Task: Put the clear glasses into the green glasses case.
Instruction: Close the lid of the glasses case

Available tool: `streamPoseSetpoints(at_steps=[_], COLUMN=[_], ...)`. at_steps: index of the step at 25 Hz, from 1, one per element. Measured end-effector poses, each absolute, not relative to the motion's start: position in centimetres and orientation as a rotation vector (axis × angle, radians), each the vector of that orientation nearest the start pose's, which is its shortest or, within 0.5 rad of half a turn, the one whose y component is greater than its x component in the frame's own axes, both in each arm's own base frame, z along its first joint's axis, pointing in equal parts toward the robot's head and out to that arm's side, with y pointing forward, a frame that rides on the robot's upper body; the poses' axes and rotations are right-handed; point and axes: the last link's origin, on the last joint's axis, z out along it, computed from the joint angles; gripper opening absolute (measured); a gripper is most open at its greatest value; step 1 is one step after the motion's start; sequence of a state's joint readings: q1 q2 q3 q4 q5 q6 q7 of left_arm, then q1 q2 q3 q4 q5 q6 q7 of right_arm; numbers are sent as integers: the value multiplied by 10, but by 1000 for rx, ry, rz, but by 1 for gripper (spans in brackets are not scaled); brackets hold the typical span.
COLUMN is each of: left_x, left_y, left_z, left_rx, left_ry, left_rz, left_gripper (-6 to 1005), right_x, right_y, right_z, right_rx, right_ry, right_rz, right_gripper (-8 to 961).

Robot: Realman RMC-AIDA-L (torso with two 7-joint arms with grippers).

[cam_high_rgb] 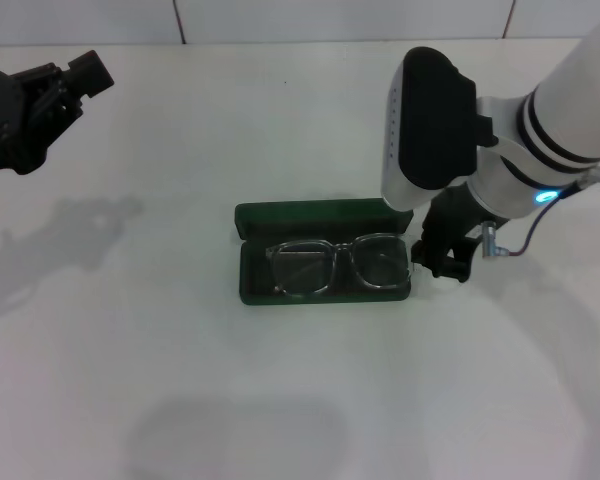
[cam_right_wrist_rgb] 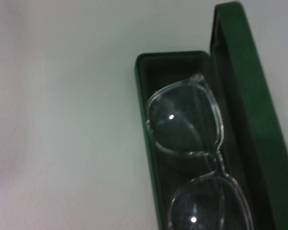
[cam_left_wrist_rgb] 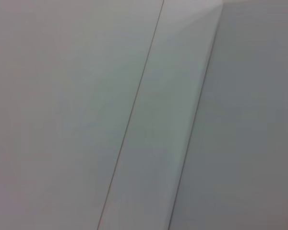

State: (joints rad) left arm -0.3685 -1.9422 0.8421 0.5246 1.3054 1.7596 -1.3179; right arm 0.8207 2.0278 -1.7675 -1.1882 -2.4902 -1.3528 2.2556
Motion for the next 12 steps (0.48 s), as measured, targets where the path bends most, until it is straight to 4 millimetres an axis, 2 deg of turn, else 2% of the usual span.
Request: streamPoseSetpoints(at_steps=[6,12], left_x=[-272,-272], left_y=[301,302], left_z=[79,80], left_rx=[-2352,-2353], left_ry=[-546,-547], left_rz=[-1343,-1341], left_gripper=[56,55], right_x=[126,129], right_y=[358,357], right_z=[-55,-32], right_rx=[-2830,-2770], right_ry=[-14,40], right_rz=[-683,-601], right_gripper=[5,4])
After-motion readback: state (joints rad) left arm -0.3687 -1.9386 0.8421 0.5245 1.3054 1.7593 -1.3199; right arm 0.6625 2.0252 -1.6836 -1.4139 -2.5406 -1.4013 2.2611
